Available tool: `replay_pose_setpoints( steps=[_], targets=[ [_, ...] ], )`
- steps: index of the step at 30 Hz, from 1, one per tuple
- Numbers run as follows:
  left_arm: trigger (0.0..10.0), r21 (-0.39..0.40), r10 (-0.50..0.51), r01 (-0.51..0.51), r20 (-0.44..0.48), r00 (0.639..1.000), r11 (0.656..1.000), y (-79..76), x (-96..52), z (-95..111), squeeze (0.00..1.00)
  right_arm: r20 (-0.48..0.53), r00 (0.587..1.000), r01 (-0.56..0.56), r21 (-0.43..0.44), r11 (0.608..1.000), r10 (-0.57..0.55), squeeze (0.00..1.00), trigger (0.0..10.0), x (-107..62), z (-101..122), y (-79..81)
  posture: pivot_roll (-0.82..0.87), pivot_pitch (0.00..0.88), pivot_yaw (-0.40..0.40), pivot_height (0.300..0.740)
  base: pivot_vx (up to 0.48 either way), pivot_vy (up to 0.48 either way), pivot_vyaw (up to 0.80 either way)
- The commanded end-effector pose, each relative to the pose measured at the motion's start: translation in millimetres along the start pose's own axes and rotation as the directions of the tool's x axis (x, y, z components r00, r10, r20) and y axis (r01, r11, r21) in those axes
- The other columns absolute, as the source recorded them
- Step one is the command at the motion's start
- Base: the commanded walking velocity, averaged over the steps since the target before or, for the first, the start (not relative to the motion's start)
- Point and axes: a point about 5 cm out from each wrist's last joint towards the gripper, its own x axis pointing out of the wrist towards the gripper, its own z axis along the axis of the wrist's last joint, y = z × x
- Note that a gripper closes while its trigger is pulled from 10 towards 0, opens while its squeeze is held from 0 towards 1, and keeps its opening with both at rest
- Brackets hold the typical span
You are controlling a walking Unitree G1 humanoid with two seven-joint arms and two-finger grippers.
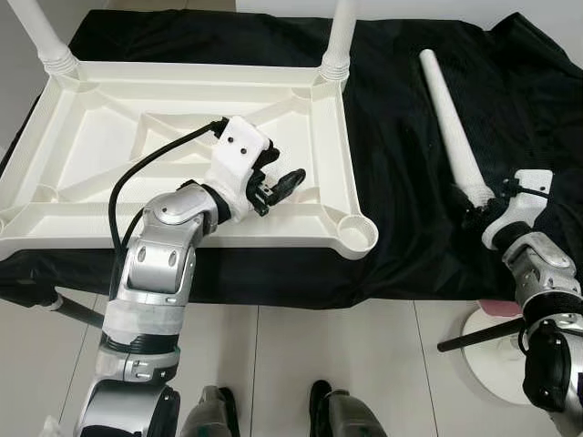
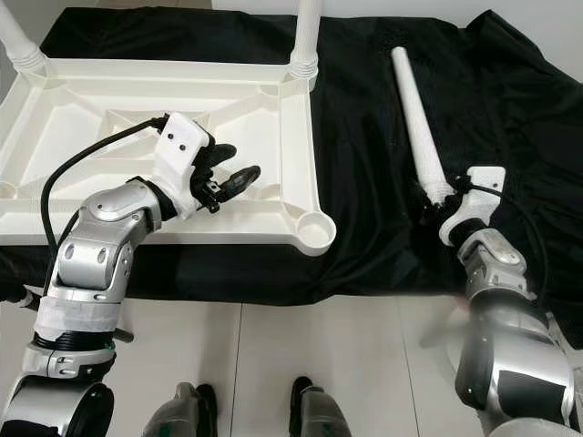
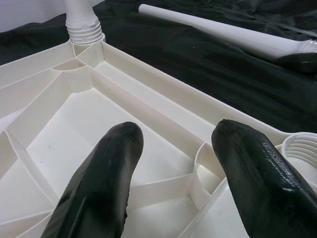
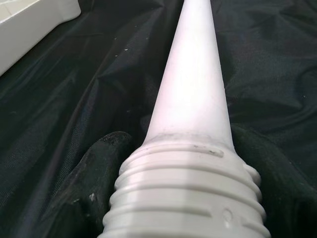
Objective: Building children table
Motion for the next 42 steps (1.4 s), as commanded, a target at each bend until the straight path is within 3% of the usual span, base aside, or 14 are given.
replay_pose_setpoints(
  steps=[1, 7, 8, 13, 17, 18, 21, 24, 28, 42],
  targets=[
    [10.0, 0.005, 0.083, -0.083, 0.002, 0.997, 0.997, 4.7, -1.1, -1, 0.00, -0.069, 0.998, -0.001, 0.039, 0.999, 0.004, 0.00, 0.0, -6.8, -22, 3.6, 0.05, 0.206, -0.029, 0.740, 0.000, 0.000, 0.00],
    [10.0, 0.012, 0.100, -0.101, 0.009, 0.995, 0.995, 7.9, -1.0, -1, 0.00, -0.083, 0.997, 0.003, 0.059, 0.998, 0.002, 0.00, 0.0, -11.0, -34, 8.2, 0.04, 0.194, -0.037, 0.740, 0.000, 0.000, 0.00],
    [10.0, 0.016, 0.109, -0.109, 0.016, 0.994, 0.994, 8.6, -0.4, 0, 0.00, -0.070, 0.997, 0.033, 0.046, 0.998, -0.030, 0.00, 10.0, -11.7, -36, 9.2, 0.04, 0.183, -0.043, 0.740, 0.000, 0.000, 0.00],
    [10.0, 0.002, 0.124, -0.124, 0.029, 0.992, 0.992, 9.5, 2.3, -2, 0.00, 0.033, 0.985, 0.173, -0.038, 0.984, -0.172, 0.00, 10.0, -8.8, -29, 13.8, 0.03, 0.161, -0.055, 0.740, 0.000, 0.000, 0.00],
    [10.0, -0.009, 0.128, -0.128, 0.027, 0.991, 0.992, 10.5, 4.0, -4, 0.00, 0.043, 0.974, 0.225, -0.071, 0.972, -0.223, 0.00, 10.0, -7.3, -29, 14.8, 0.02, 0.150, -0.053, 0.740, 0.000, 0.000, 0.00],
    [10.0, -0.011, 0.141, -0.141, 0.027, 0.990, 0.990, 11.7, 4.6, -5, 0.00, 0.111, 0.968, 0.233, -0.087, 0.969, -0.223, 0.00, 10.0, -6.1, -24, 22.1, 0.01, 0.140, -0.050, 0.740, 0.000, 0.000, 0.00],
    [10.0, -0.019, 0.170, -0.170, 0.033, 0.985, 0.985, 13.7, 6.5, -7, 0.00, 0.260, 0.940, 0.242, -0.053, 0.969, -0.220, 0.00, 10.0, -4.8, -12, 39.9, 0.00, 0.132, -0.047, 0.740, 0.000, 0.000, 0.00],
    [10.0, 0.014, 0.194, -0.194, 0.037, 0.980, 0.981, 15.3, 7.6, -9, 0.00, 0.345, 0.910, 0.235, 0.022, 0.972, -0.228, 0.00, 10.0, -4.8, -3, 47.8, 0.00, 0.125, -0.048, 0.740, 0.000, 0.000, 0.00],
    [10.0, 0.013, 0.218, -0.218, 0.044, 0.975, 0.976, 17.7, 9.1, -10, 0.00, 0.396, 0.883, 0.251, 0.052, 0.966, -0.251, 0.00, 10.0, -5.5, 4, 51.3, -0.01, 0.118, -0.048, 0.740, 0.000, 0.000, 0.00],
    [10.0, -0.096, 0.191, -0.183, 0.090, 0.977, 0.978, 25.0, 18.0, -7, 0.00, 0.523, 0.821, 0.282, -0.024, 0.959, -0.228, 0.00, 10.0, -4.7, 31, 71.9, -0.01, 0.049, -0.033, 0.740, 0.000, 0.000, 0.00]
  ],
)
